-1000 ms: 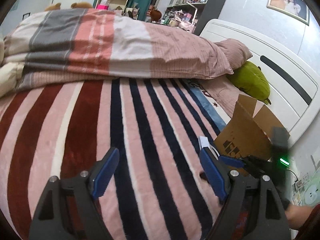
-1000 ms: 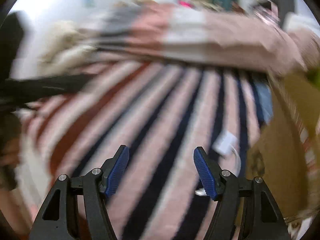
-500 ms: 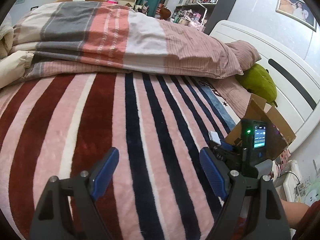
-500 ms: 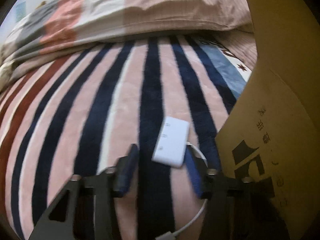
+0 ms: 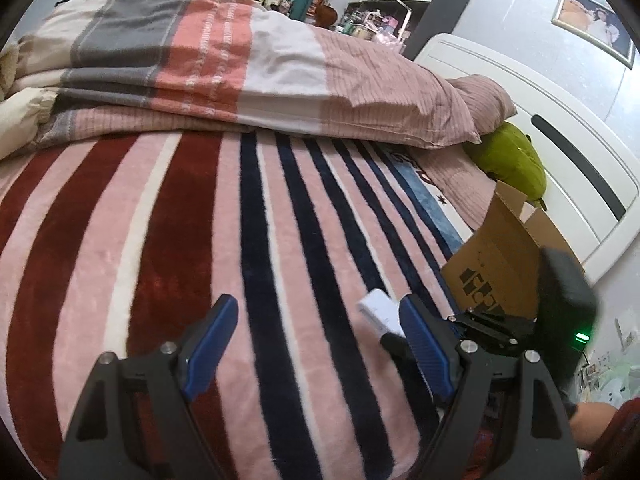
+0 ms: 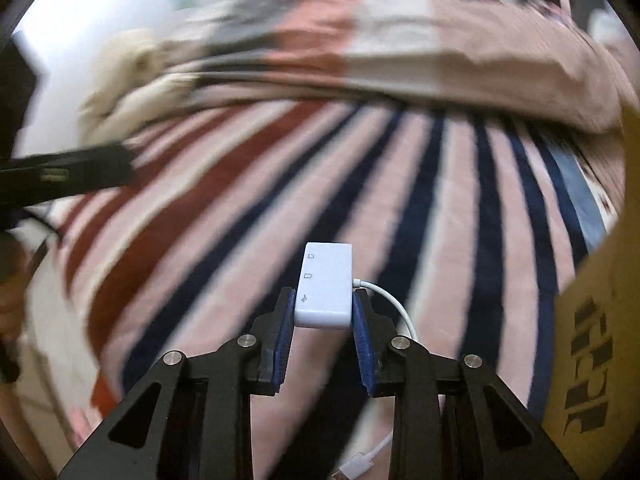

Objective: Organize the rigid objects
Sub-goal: 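Grasp the white USB adapter with the right gripper, then place the USB adapter with its cable into the box and release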

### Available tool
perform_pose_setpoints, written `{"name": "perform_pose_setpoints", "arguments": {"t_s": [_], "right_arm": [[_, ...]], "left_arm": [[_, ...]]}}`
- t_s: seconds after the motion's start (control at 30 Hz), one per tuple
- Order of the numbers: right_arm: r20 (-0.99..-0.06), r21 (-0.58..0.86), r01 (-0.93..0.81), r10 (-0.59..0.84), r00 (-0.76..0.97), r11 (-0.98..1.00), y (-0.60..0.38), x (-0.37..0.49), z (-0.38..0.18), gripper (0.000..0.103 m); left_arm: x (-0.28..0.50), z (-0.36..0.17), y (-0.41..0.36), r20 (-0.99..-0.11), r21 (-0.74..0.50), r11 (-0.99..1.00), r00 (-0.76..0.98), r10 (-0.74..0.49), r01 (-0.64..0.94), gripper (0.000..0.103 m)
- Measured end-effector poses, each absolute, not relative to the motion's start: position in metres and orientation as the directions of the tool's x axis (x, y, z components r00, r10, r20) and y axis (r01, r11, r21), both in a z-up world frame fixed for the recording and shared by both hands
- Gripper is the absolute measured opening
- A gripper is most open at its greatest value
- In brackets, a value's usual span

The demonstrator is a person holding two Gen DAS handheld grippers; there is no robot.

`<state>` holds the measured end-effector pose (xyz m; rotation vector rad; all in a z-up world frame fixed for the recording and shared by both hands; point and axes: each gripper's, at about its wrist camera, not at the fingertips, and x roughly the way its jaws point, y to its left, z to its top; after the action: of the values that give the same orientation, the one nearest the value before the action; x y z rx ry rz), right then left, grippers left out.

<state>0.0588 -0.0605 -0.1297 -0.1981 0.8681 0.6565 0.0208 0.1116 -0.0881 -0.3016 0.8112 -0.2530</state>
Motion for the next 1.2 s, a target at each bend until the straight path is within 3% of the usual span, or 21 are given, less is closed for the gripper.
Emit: {"name": "perform_pose_setpoints", "arguments": {"t_s": [0.23, 0.3, 0.37, 0.47, 0.53, 0.8, 1.2], "right_arm": [[-0.672, 0.024, -0.763, 0.575, 0.466, 0.646, -0.048, 0.029, -0.07, 0.024], [-0.645, -0.003, -0.777, 0.592, 0.483, 0.629, -0.054, 0.025, -0.052, 0.024], [-0.624, -0.019, -0.783, 0.605, 0.494, 0.621, -0.061, 0.025, -0.039, 0.024], [-0.585, -0.05, -0.782, 0.616, 0.527, 0.621, -0.082, 0.025, -0.016, 0.024], [-0.576, -0.07, -0.776, 0.61, 0.545, 0.627, -0.095, 0.027, -0.007, 0.024], [-0.545, -0.104, -0.696, 0.545, 0.638, 0.711, -0.171, 0.044, 0.022, 0.023], [-0.623, -0.021, -0.554, 0.423, 0.658, 0.832, -0.269, 0.091, 0.008, 0.023]], "left_arm": [[0.02, -0.06, 0.09, -0.605, -0.414, 0.888, 0.667, -0.434, 0.203, 0.08], [0.021, -0.048, 0.082, -0.576, -0.432, 0.87, 0.669, -0.47, 0.239, 0.074], [0.024, -0.036, 0.071, -0.543, -0.457, 0.841, 0.659, -0.52, 0.288, 0.059], [0.032, -0.02, 0.05, -0.51, -0.472, 0.812, 0.645, -0.569, 0.344, 0.044], [0.041, -0.008, 0.029, -0.496, -0.462, 0.8, 0.636, -0.591, 0.383, 0.039], [0.08, 0.021, -0.062, -0.524, -0.399, 0.772, 0.568, -0.635, 0.495, 0.036], [0.134, 0.003, -0.167, -0.646, -0.339, 0.766, 0.456, -0.612, 0.546, 0.036]]}}
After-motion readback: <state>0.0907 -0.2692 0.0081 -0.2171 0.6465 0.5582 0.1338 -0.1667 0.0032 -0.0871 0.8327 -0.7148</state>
